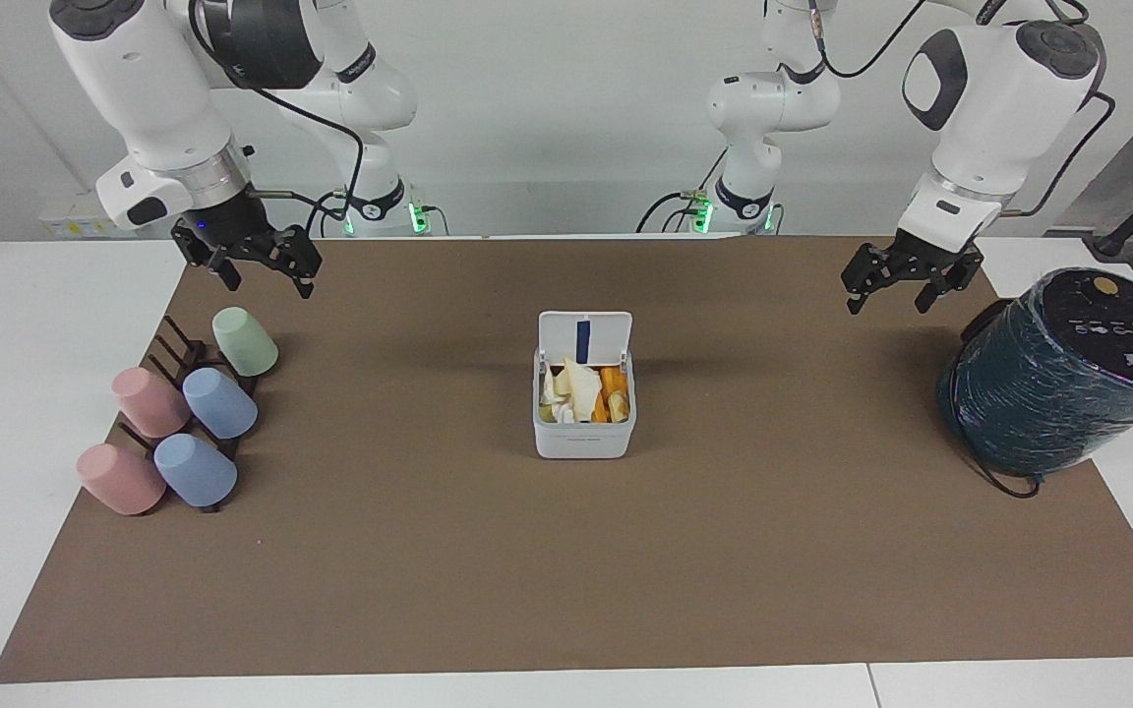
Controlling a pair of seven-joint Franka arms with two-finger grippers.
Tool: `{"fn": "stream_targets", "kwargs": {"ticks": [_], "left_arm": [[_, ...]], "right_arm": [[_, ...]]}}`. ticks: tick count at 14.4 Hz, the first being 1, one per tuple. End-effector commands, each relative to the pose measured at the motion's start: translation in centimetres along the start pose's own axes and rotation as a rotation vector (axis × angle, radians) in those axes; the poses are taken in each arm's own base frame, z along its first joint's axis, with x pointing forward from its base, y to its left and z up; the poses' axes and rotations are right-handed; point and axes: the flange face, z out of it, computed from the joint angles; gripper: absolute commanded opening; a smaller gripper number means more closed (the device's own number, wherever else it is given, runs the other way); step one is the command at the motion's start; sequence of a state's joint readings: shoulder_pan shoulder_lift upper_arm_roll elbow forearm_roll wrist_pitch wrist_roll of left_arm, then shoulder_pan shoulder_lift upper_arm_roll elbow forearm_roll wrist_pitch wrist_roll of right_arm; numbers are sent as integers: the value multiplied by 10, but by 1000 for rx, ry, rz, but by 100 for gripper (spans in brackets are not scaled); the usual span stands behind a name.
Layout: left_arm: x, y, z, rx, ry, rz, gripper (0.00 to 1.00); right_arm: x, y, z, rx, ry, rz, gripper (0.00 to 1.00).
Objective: Close trash can lid
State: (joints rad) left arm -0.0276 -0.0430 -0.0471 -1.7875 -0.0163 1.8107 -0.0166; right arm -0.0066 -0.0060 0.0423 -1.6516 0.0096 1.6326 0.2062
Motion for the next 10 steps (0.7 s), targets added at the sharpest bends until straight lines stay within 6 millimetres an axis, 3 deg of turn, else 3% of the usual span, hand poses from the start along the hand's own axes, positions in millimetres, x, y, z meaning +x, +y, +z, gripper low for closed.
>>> {"fn": "stream_targets", "kwargs": {"ticks": [1, 8, 10], "left_arm": [[-7, -1, -2, 16, 17, 19, 100], [-9, 7, 0, 15, 9, 21, 100], [-19, 25, 7, 15, -11, 51, 100]], "right_arm": [[-6, 2, -1, 16, 2, -2, 100], [-6, 2, 0, 16, -1, -2, 100], [-7, 2, -1, 16, 1, -2, 100]]}}
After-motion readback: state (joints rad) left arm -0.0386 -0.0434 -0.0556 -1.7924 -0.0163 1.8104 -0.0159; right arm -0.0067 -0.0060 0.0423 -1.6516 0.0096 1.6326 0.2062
